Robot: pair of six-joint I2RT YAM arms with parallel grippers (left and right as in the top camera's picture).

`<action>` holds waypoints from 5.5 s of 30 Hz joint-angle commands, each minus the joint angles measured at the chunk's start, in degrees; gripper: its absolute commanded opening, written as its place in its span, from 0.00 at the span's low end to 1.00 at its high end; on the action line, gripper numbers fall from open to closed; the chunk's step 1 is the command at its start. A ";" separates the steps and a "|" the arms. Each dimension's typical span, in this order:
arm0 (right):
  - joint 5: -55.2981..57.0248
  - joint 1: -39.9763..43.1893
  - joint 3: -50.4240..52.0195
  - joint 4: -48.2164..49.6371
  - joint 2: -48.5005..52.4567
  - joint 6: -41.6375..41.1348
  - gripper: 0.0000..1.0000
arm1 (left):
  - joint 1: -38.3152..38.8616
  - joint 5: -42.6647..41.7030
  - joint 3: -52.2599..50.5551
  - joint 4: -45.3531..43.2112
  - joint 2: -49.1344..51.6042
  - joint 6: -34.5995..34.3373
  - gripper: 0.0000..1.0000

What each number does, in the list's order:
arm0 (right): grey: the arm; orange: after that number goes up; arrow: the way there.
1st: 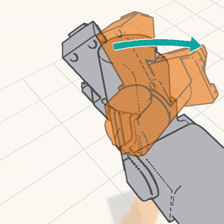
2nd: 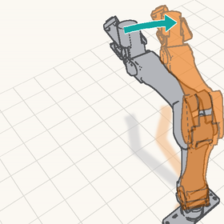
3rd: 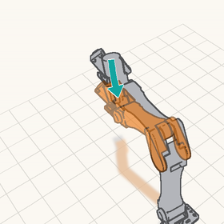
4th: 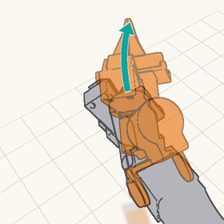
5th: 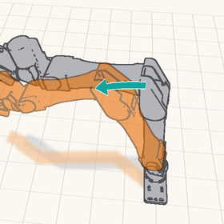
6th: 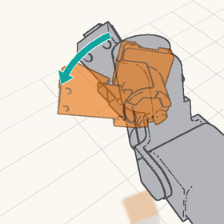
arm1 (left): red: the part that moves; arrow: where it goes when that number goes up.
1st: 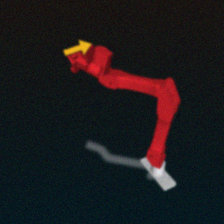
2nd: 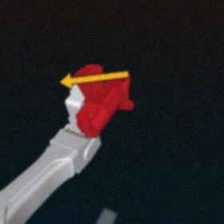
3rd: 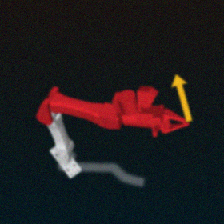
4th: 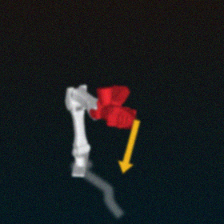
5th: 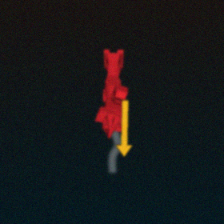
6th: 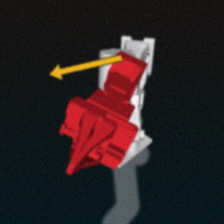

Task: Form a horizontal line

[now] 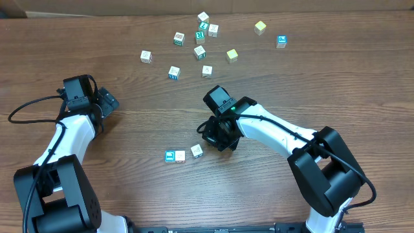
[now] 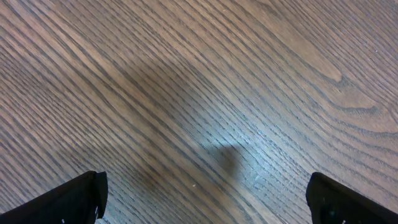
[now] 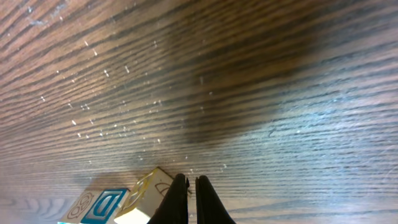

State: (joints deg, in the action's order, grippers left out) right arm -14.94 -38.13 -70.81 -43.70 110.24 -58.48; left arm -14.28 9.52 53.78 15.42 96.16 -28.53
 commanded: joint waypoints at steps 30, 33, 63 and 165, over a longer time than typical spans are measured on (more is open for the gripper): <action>1.36 0.22 0.48 1.29 0.48 -0.26 0.04 | 0.09 0.76 0.74 -0.04 -0.28 0.22 0.99; 0.61 0.20 0.48 0.57 0.48 -0.26 0.04 | 0.09 0.76 0.74 -0.02 -0.28 0.20 0.99; -6.88 -1.46 0.48 -0.74 0.48 -0.26 0.04 | 0.04 0.76 0.74 0.17 -0.28 0.22 0.99; -7.04 -4.31 2.19 4.52 0.50 -2.67 0.04 | 0.04 0.79 0.74 0.20 -0.28 0.22 0.99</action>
State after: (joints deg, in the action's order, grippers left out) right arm -21.69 -42.15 -68.86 -39.55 110.28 -61.39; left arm -14.28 9.52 53.78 15.49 96.16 -28.53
